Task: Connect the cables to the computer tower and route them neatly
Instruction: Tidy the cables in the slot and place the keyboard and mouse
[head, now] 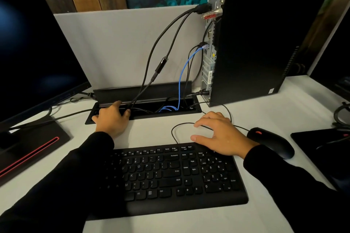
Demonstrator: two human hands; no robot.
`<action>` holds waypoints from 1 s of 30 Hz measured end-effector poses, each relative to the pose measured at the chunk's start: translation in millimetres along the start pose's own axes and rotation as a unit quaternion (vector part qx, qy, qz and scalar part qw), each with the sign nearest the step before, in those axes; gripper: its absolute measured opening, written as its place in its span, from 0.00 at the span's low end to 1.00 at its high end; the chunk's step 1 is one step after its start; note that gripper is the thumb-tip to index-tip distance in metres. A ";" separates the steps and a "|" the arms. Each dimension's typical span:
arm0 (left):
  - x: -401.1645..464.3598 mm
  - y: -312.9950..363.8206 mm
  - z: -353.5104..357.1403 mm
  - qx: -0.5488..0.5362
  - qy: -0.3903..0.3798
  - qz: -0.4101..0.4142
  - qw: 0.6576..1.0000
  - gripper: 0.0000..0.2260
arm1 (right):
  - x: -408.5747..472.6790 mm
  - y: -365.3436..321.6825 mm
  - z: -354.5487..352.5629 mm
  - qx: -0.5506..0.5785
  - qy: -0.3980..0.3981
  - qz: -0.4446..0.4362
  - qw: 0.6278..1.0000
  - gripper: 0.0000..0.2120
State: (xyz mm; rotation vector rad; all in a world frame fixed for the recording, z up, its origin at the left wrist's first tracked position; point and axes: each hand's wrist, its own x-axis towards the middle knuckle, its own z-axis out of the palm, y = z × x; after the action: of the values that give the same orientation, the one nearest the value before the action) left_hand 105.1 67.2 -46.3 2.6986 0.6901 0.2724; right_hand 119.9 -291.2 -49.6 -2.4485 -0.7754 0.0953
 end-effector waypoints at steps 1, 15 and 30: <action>-1.8 -0.7 -1.1 0.005 -0.010 0.000 1.000 0.23 | -0.4 -0.8 -0.3 0.002 -0.001 0.001 1.000 0.28; -160.8 12.5 -21.3 0.030 -0.108 0.287 0.951 0.34 | -49.6 -36.5 3.5 -0.107 -0.085 -0.015 0.990 0.45; -180.6 1.3 -7.7 0.093 -0.074 0.317 0.941 0.36 | -64.6 -54.1 14.2 -0.156 -0.054 0.006 0.986 0.48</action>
State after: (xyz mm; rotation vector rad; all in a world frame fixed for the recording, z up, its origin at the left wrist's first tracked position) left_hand -52.3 -21.0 -56.7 3.0087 -0.2319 0.1568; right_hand 35.6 -283.2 -38.9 -2.7628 -0.8792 0.1213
